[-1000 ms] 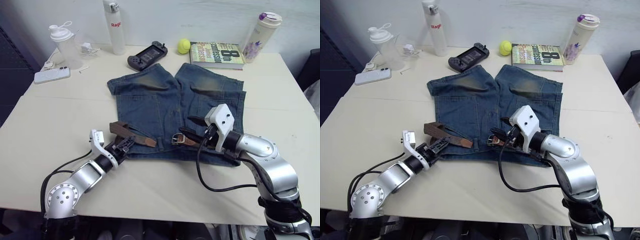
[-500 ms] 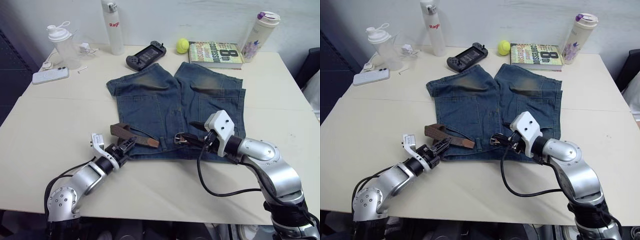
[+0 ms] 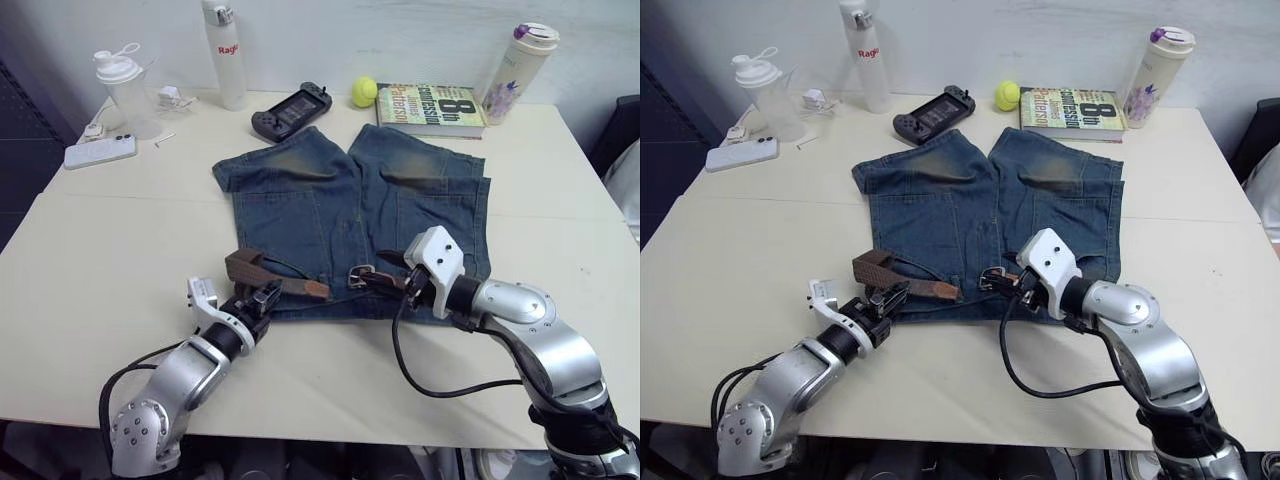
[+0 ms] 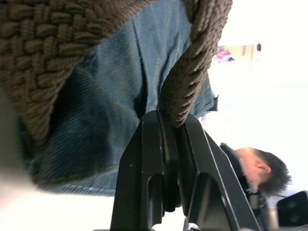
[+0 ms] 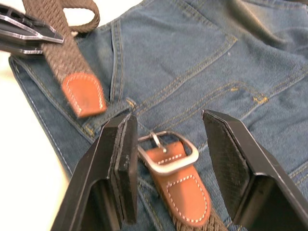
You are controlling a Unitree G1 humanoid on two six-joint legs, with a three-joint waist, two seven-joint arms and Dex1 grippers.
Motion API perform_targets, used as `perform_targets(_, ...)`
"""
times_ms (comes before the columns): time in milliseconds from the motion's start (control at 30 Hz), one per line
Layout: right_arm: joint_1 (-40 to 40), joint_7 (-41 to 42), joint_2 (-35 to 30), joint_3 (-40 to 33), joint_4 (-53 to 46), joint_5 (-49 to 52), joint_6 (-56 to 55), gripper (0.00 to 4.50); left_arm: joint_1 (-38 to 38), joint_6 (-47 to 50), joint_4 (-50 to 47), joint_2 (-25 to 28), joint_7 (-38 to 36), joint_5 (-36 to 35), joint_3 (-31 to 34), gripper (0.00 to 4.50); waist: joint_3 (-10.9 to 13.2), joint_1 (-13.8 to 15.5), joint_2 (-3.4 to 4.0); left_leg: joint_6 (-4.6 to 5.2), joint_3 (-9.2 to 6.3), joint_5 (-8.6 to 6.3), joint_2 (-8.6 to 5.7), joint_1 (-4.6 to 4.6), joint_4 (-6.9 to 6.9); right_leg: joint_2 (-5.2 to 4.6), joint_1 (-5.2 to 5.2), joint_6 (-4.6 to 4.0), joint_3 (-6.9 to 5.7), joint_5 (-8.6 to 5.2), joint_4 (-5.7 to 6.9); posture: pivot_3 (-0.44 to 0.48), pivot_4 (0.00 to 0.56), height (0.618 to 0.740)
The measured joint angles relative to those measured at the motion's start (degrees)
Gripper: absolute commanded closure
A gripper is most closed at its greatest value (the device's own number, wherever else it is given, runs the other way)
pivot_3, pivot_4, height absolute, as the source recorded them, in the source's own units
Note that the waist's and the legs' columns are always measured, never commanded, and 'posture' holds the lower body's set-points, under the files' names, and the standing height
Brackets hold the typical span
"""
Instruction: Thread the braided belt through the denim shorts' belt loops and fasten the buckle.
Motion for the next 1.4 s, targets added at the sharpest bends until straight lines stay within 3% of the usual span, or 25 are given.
perform_targets(333,-0.53,0.6,-2.81,1.4,0.13,-1.1,-1.27,2.15,0.6,-1.29,-0.14,2.27,-1.44,3.8,-0.12,4.5,0.01,0.14,0.02,0.0,-0.01,0.0,0.01,-0.03,-0.02,0.02,0.01,0.0,-0.02,0.02,-0.1,0.0,0.15,0.74)
perform_targets(533,0.08,5.24,-6.57,11.23,1.54,-6.99,-7.51,2.15,-1.99,-1.03,0.89,8.96,-11.26,0.0,7.43,4.5,0.04,-0.09,0.07,-0.09,-0.01,0.05,0.11,-0.02,-0.05,0.15,-0.01,-0.04,-0.02,0.03,-0.11,0.0,0.15,0.74)
perform_targets(700,-1.2,5.85,-3.46,15.71,4.0,-8.62,-9.38,2.15,0.72,1.41,0.12,13.79,-20.56,-4.84,11.67,4.5,0.06,-0.11,0.1,-0.09,-0.02,0.05,0.1,-0.03,-0.04,0.13,0.02,-0.05,-0.01,0.05,-0.2,0.0,0.15,0.74)
perform_targets(867,-5.01,4.75,0.7,20.3,8.53,-10.8,-1.45,2.15,0.56,1.47,-0.01,15.87,-22.01,-5.49,12.65,4.5,0.06,-0.04,0.1,-0.1,-0.06,0.06,0.11,-0.02,-0.05,0.11,0.04,-0.1,-0.01,0.1,-0.22,0.0,0.15,0.74)
perform_targets(967,-6.08,3.64,2.9,20.19,9.02,-10.31,3.17,3.0,-0.25,0.98,-0.72,16.35,-21.9,-5.79,12.7,4.5,0.03,-0.07,0.08,-0.1,-0.09,0.06,0.11,0.02,-0.06,0.11,0.1,-0.1,-0.02,0.1,-0.24,0.0,0.15,0.74)
perform_targets(1000,-6.25,3.3,3.67,19.69,9.17,-10.11,4.33,3.53,-0.41,0.75,-0.81,16.36,-21.79,-5.88,12.7,4.5,0.02,-0.09,0.09,-0.1,-0.08,0.06,0.11,0.04,-0.07,0.11,0.11,-0.1,-0.03,0.1,-0.25,0.0,0.15,0.74)
perform_targets(1033,-6.54,2.95,4.36,19.09,9.31,-9.61,5.7,3.69,-0.66,0.45,-0.81,16.37,-21.63,-5.92,12.71,4.5,0.02,-0.14,0.1,-0.1,-0.08,0.06,0.12,0.05,-0.08,0.11,0.11,-0.1,-0.02,0.1,-0.25,0.0,0.15,0.74)
perform_targets(1067,-6.89,2.68,5.3,18.58,9.7,-9.27,6.85,4.27,-0.77,0.19,-0.82,16.38,-21.45,-5.93,12.79,4.5,0.0,-0.22,0.07,-0.1,-0.08,0.06,0.12,0.07,-0.1,0.12,0.11,-0.11,-0.02,0.1,-0.25,0.0,0.15,0.74)
perform_targets(1100,-7.28,2.3,6.52,18.09,10.26,-8.87,8.09,4.48,-0.96,-0.04,-0.82,16.38,-21.27,-5.94,12.83,4.5,-0.02,-0.39,0.05,-0.1,-0.08,0.06,0.14,0.08,-0.11,0.14,0.11,-0.11,-0.02,0.1,-0.24,0.0,0.15,0.74)
perform_targets(1400,-14.09,-2.16,20.96,18.39,22.14,-8.35,10.04,4.48,-3.88,-1.27,2.86,18.02,-20.17,-4.22,13.69,4.5,-0.07,-3.11,0.0,-0.58,0.05,0.36,0.44,0.29,-0.59,0.46,-0.1,-0.45,0.01,0.2,-0.13,0.0,0.15,0.74)
